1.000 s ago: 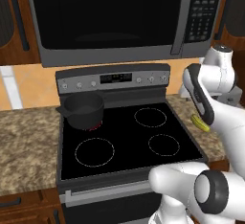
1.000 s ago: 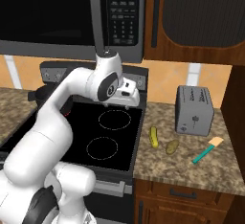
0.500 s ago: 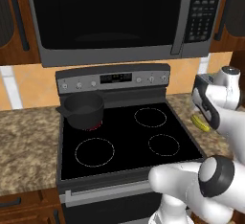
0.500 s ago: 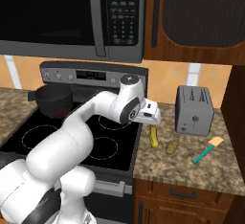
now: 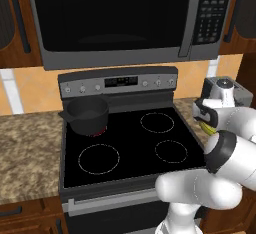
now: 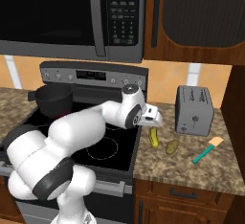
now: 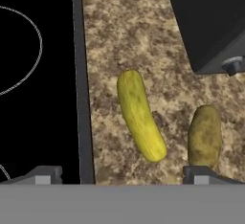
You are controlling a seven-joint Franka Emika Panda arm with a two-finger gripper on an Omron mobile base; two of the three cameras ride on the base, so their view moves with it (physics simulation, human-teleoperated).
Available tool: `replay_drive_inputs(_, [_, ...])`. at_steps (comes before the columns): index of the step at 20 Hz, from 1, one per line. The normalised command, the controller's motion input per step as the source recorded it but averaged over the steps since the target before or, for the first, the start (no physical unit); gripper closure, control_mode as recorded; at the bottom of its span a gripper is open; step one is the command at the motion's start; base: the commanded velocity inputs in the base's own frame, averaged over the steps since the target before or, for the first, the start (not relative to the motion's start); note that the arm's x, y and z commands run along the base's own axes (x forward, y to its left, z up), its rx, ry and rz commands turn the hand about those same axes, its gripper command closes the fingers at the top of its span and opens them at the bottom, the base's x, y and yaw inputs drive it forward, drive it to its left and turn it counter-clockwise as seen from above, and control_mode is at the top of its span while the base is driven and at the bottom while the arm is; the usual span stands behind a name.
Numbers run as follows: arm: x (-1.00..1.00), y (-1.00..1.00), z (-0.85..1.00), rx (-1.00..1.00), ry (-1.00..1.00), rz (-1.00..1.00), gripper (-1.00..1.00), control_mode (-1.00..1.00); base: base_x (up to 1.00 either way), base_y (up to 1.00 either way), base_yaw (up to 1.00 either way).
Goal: Put the potato and cucumber in the pot. Retrieve the spatula and lightly stir the vegetables in the pot.
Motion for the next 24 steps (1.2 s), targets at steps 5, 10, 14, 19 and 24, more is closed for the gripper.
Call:
replay_drive_inputs(5, [0.26, -0.28, -0.32, 0.00, 0.00, 0.00, -1.00, -1.00, 0.00, 0.00, 0.00])
replay_drive_inputs(10, [0.18, -0.25, -0.33, 0.00, 0.02, 0.00, -1.00, -1.00, 0.00, 0.00, 0.00])
replay_drive_inputs(14, [0.15, -0.21, -0.30, 0.00, 0.01, 0.00, -1.00, -1.00, 0.00, 0.00, 0.00])
replay_drive_inputs(19, [0.14, -0.07, -0.24, 0.00, 0.02, 0.00, -1.00, -1.00, 0.00, 0.00, 0.00])
replay_drive_inputs(24, [0.18, 0.00, -0.23, 0.02, 0.04, 0.00, -1.00, -1.00, 0.00, 0.00, 0.00])
